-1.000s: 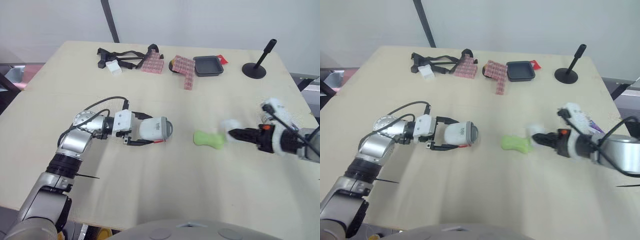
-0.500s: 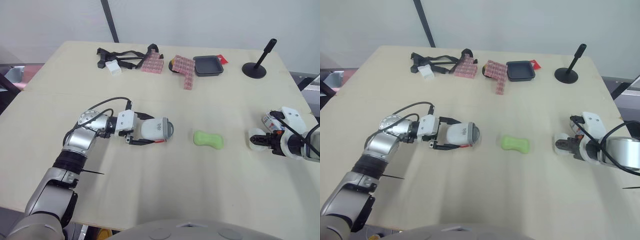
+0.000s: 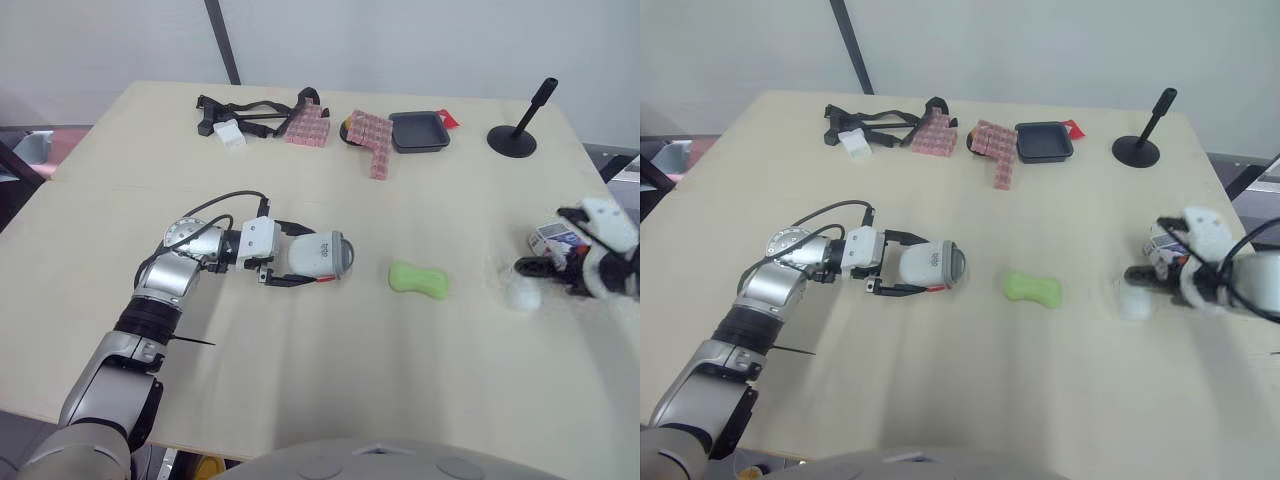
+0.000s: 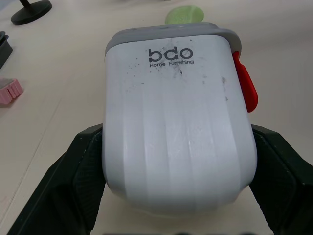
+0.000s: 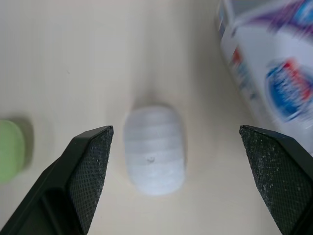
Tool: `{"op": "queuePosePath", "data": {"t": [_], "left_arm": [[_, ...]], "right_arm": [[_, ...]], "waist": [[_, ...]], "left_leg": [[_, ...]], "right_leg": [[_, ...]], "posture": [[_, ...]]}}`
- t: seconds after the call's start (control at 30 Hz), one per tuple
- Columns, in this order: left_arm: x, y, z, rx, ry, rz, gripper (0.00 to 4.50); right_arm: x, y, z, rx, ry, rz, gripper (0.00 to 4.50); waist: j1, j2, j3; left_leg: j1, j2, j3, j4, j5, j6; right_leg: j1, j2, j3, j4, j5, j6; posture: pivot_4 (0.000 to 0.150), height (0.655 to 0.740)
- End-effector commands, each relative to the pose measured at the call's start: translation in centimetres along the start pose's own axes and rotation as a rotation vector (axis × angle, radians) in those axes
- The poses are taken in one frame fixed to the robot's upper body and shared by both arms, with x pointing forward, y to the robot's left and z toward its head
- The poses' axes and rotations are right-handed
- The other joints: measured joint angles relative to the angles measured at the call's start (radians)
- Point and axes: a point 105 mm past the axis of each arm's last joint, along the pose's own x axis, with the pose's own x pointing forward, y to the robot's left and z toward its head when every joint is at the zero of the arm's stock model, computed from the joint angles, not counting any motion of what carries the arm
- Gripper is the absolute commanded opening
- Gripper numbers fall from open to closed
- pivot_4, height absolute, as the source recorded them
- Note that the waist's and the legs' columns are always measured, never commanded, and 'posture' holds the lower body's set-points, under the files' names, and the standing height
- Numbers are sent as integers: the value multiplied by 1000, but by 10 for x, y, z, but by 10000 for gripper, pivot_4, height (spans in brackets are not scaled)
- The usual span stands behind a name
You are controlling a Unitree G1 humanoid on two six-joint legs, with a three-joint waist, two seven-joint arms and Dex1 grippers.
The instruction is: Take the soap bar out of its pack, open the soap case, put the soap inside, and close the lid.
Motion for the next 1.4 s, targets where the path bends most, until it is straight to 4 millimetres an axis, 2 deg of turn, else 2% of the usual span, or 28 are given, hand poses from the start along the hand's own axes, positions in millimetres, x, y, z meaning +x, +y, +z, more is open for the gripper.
{"op": "queuePosePath", "data": {"t": [0.03, 0.13, 0.2, 0.23, 0.37, 0.47, 0.57, 0.67, 0.77, 0.9, 1.1, 1.23, 1.4], "left_arm": [[-7, 3, 3, 16, 25, -7, 35205], [-10, 1, -1, 1, 51, -21, 35205], [-10, 2, -2, 0, 62, -22, 35205], [-10, 2, -1, -4, 63, -21, 35205], [-10, 5, -2, -17, 71, -4, 35205], [-10, 8, -1, -24, 70, 18, 35205], [-13, 7, 1, -69, 63, 42, 35205], [-18, 7, 0, -124, 87, 76, 35205], [-19, 5, 2, -130, 95, 84, 35205], [-20, 2, 4, -138, 105, 85, 35205], [-20, -1, 5, -123, 127, 81, 35205], [-13, 0, 9, -84, 147, 39, 35205], [-2, 4, -2, -53, 250, -3, 35205]], "right_arm": [[-47, 51, 40, -260, -220, 172, 44375], [-65, 90, 50, -555, -427, 245, 44375], [-64, 109, 44, -746, -539, 275, 44375], [-55, 112, 39, -781, -581, 284, 44375], [-28, 123, 13, -848, -652, 427, 44375], [-16, 135, -5, -861, -700, 571, 44375], [1, 143, -19, -768, -685, 725, 44375], [6, 154, -31, -763, -685, 848, 44375], [13, 154, -32, -775, -683, 861, 44375], [15, 151, -24, -749, -705, 859, 44375], [22, 135, -16, -742, -735, 713, 44375], [21, 133, -15, -716, -762, 666, 44375], [28, 134, -15, -725, -752, 632, 44375]], "waist": [[-1, -1, 0], [2, -2, 0], [8, -5, -1], [10, -5, -1], [11, -6, -1], [2, -6, -1], [-14, -6, -1], [-36, -5, -1], [-48, -5, -1], [-53, -5, -1], [-49, -5, -1], [-49, -5, -1], [-51, -5, -1]], "left_leg": [[0, 0, 0, 0, 0, 0], [0, 2, 0, 0, 0, 0], [-1, 3, -1, 1, -1, 1], [-3, 4, -1, 4, -2, 2], [-9, 8, -2, 19, -7, 8], [-12, 6, -1, 22, -7, 9], [-11, 7, 0, 23, -7, 9], [-12, 7, 1, 23, -7, 9], [-12, 7, 2, 22, -6, 9], [-9, 7, 1, 22, -6, 9], [-4, 6, 1, 22, -6, 9], [-3, 6, 2, 21, -6, 9], [-1, 6, 2, 20, -6, 9]], "right_leg": [[0, 0, 0, 0, 0, 0], [1, 1, -1, 0, 0, 0], [1, 1, -2, 1, 0, 0], [0, 1, -3, 2, 0, 0], [-4, -4, -9, 8, 0, 1], [-6, -6, -9, 12, -1, 1], [-7, -6, -8, 13, -1, 1], [-7, -6, -7, 14, -1, 1], [-7, -6, -7, 15, -1, 1], [-5, -6, -7, 15, -1, 1], [-3, -6, -7, 14, -1, 1], [-2, -6, -7, 13, -1, 1], [-1, -6, -6, 13, -1, 1]], "posture": [[1500, 7400], [1500, 7400], [1500, 7400], [1500, 7400], [1500, 7400], [1500, 7400], [1500, 7400], [1500, 7400], [1500, 7400], [1500, 7400], [1500, 7400], [1500, 7400], [1500, 7400]]}}
